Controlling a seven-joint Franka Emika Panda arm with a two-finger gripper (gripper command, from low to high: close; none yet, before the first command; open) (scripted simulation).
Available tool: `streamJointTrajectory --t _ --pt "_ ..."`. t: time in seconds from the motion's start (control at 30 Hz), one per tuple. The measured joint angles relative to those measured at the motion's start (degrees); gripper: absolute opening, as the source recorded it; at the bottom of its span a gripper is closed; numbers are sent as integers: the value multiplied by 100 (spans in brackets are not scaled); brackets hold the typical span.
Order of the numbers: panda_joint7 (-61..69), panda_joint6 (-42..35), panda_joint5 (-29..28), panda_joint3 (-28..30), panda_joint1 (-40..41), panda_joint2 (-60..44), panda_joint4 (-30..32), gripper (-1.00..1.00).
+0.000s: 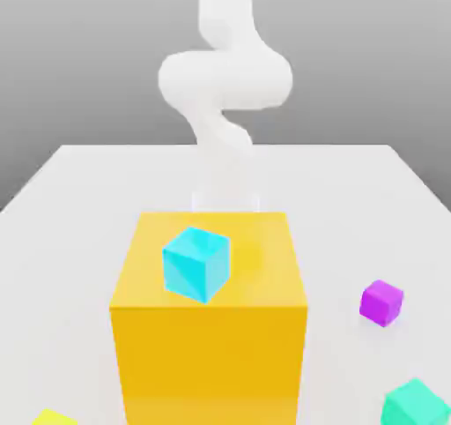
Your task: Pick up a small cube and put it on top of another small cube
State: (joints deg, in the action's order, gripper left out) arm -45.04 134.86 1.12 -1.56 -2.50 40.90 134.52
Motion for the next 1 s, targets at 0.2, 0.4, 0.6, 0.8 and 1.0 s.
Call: streamJointTrajectory --t 0.2,0.4,0.6,0.8,1.0 --pt "165 799 232 -489 -650 -1294 698 0" --pt "211 1567 300 -1078 -1216 -2527 1370 0" --pt "-34 2346 -39 -1681 -1800 -3793 2046 0" --pt "-885 3198 -1209 -1309 -2391 -5090 2269 0" --pt "-1308 3799 -1754 -535 -3046 -5845 2116 -100"
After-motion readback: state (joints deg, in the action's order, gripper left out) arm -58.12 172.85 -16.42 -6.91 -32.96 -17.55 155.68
